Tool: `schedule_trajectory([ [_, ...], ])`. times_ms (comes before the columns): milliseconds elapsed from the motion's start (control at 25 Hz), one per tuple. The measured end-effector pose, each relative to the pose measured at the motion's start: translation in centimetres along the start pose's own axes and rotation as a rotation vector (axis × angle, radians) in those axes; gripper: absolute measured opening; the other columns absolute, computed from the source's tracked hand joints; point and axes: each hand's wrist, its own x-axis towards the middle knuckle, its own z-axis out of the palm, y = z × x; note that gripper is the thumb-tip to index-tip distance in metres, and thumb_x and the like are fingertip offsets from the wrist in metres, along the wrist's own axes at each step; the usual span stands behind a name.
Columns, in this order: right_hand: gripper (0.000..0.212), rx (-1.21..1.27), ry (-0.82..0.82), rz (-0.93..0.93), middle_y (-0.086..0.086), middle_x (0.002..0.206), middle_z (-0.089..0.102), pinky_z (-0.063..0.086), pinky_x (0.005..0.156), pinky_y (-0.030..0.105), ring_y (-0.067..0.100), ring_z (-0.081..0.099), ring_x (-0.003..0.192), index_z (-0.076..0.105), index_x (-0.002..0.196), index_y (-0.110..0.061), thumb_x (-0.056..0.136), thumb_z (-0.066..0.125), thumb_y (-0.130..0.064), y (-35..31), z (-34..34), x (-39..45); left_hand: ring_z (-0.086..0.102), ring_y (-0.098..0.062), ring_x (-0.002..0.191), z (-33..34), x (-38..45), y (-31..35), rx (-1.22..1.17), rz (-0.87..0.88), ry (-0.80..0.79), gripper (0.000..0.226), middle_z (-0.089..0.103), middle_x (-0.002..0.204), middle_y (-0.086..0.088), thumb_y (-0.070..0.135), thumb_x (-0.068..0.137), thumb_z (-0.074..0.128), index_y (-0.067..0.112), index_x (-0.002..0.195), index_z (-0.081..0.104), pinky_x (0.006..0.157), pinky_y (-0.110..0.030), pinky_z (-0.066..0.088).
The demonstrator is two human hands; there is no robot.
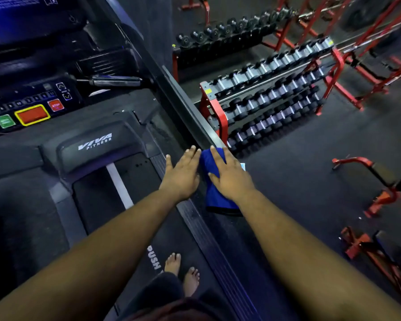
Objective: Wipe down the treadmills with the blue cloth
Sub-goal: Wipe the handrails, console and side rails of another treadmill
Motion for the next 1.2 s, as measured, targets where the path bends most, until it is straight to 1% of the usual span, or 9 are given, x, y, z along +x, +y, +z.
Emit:
schedule_trajectory([
  [160, 0.075, -0.085, 0.093, 0.009, 0.011, 0.163, 0.017, 0.054, 0.087, 0.051, 0.034, 0.041, 0.133, 0.008, 0.157, -0.031, 0.096, 0.048, -0.048, 0.7, 1.0, -4.0, 0.001, -0.015, 0.154, -0.1, 0.5, 0.0, -0.113, -0.029, 0.009, 0.077, -0.004, 0.167, 0.001, 0.024, 0.096, 0.044, 0.02, 0.159, 0.0, 0.119, -0.061, -0.004],
  [240, 0.074, -0.073, 0.063, 0.005, 0.011, 0.162, 0.018, 0.053, 0.087, 0.05, 0.034, 0.042, 0.132, 0.009, 0.157, -0.03, 0.097, 0.047, -0.05, 2.0, 1.4, -6.4, 0.002, -0.016, 0.154, 0.2, 0.8, 0.5, -0.154, 0.006, -0.004, 0.075, -0.004, 0.167, 0.0, 0.027, 0.097, 0.043, 0.02, 0.159, 0.002, 0.119, -0.063, -0.002],
  [360, 0.076, -0.093, 0.0, 0.024, 0.012, 0.163, 0.011, 0.052, 0.09, 0.052, 0.035, 0.036, 0.137, -0.003, 0.156, -0.033, 0.098, 0.042, -0.052, 1.1, 0.2, -3.5, 0.002, -0.015, 0.154, 0.2, 1.2, 0.9, -0.241, 0.009, -0.01, 0.072, -0.003, 0.167, 0.001, 0.03, 0.098, 0.04, 0.021, 0.159, 0.003, 0.119, -0.063, -0.001],
  [480, 0.08, -0.065, -0.066, 0.05, 0.013, 0.163, 0.002, 0.046, 0.097, 0.057, 0.037, 0.023, 0.143, -0.011, 0.154, -0.035, 0.098, 0.044, -0.046, -1.3, -0.7, 0.4, 0.004, -0.014, 0.153, -0.1, 1.3, 0.6, -0.301, -0.004, 0.004, 0.071, 0.004, 0.167, 0.003, 0.027, 0.099, 0.04, 0.021, 0.159, 0.003, 0.12, -0.063, -0.001],
  [600, 0.08, -0.055, -0.091, 0.039, 0.013, 0.164, -0.002, 0.043, 0.099, 0.058, 0.036, 0.017, 0.146, -0.012, 0.154, -0.034, 0.098, 0.044, -0.045, -1.8, -1.2, 1.7, 0.007, -0.015, 0.153, -0.3, 1.5, 0.1, -0.356, -0.021, 0.053, 0.072, 0.016, 0.166, 0.001, 0.024, 0.098, 0.041, 0.023, 0.159, 0.002, 0.12, -0.061, -0.001],
  [720, 0.082, -0.041, -0.093, -0.017, 0.012, 0.164, -0.004, 0.042, 0.103, 0.057, 0.035, 0.015, 0.148, -0.01, 0.154, -0.035, 0.097, 0.047, -0.045, -1.1, -1.1, 1.8, 0.007, -0.012, 0.153, 0.2, 1.6, 0.3, -0.428, -0.045, 0.077, 0.073, 0.019, 0.165, 0.001, 0.023, 0.098, 0.04, 0.024, 0.159, -0.001, 0.121, -0.058, -0.003],
  [960, 0.082, 0.041, -0.128, -0.187, 0.003, 0.165, -0.011, 0.038, 0.108, 0.054, 0.033, 0.011, 0.149, -0.009, 0.153, -0.044, 0.094, 0.049, -0.049, 0.2, -1.3, 4.7, 0.01, -0.009, 0.152, 3.0, 2.4, 1.1, -0.53, -0.137, 0.297, 0.074, 0.018, 0.165, 0.007, 0.034, 0.093, 0.032, 0.029, 0.158, -0.002, 0.121, -0.058, -0.004],
  [1080, 0.081, 0.083, -0.101, -0.238, 0.004, 0.165, -0.014, 0.027, 0.115, 0.05, 0.034, 0.009, 0.15, -0.009, 0.154, -0.043, 0.095, 0.048, -0.047, 0.8, -1.0, 5.8, 0.014, -0.01, 0.151, 4.2, 2.9, 2.4, -0.586, -0.176, 0.467, 0.078, 0.025, 0.163, 0.007, 0.04, 0.087, 0.029, 0.028, 0.158, -0.001, 0.12, -0.059, -0.005],
  [1200, 0.078, 0.093, -0.06, -0.379, 0.008, 0.165, -0.014, 0.017, 0.121, 0.048, 0.04, 0.01, 0.149, -0.001, 0.156, -0.04, 0.094, 0.046, -0.042, 3.0, 1.0, 5.5, 0.022, -0.014, 0.15, 7.8, 3.2, 4.8, -0.519, -0.306, 0.68, 0.083, 0.033, 0.16, 0.006, 0.047, 0.083, 0.031, 0.026, 0.158, 0.002, 0.117, -0.061, -0.002],
])
